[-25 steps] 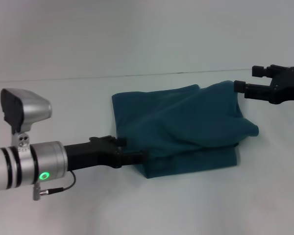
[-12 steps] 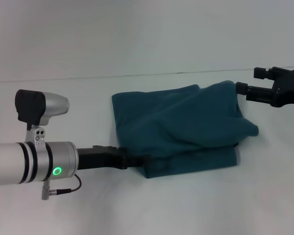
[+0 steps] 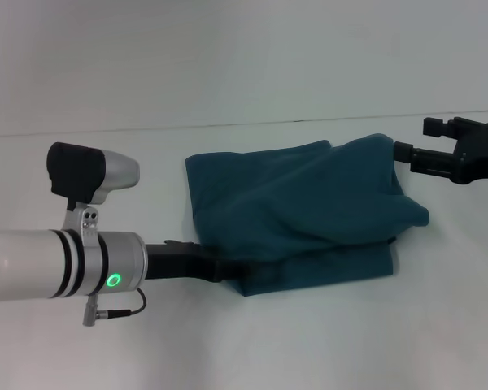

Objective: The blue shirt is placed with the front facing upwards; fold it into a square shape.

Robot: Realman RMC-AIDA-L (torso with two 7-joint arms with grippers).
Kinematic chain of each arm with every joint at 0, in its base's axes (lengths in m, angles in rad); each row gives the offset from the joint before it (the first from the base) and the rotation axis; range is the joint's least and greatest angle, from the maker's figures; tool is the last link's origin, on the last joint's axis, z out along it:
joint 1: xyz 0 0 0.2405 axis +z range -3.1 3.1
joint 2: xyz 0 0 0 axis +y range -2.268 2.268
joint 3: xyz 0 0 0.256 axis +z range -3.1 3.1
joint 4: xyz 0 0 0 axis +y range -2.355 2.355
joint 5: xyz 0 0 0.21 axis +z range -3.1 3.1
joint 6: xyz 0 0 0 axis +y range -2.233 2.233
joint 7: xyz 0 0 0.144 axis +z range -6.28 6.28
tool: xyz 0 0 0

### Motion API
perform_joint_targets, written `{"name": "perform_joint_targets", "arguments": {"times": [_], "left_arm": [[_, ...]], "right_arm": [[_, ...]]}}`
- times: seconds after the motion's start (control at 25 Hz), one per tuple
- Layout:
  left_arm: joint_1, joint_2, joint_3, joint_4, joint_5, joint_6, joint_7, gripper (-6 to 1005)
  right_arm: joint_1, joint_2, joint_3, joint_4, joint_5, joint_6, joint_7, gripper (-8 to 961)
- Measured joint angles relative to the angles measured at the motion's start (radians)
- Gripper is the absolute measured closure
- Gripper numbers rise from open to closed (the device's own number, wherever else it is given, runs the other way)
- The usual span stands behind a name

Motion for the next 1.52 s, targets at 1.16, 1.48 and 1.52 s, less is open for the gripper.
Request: {"name": "perform_joint_targets", "arguments": {"times": [1.16, 1.48, 1.52], "left_arm": [[0.038, -0.002, 0.134, 0.031, -0.008, -0.141, 0.281, 144], [0.035, -0.002, 0.125, 0.018, -0.009, -0.159, 0.279, 194], [0.035, -0.002, 0.124, 0.018, -0.009, -0.157, 0.277, 214]], "right_arm": [[0.0, 0.003, 0.032, 0.027, 0.002, -0.012, 0.001, 127], [-0.001, 0.004, 0.027, 0.027, 0.001, -0.014, 0.002, 127], [-0.001, 0.004, 0.026, 0.027, 0.002, -0.014, 0.002, 127]]}}
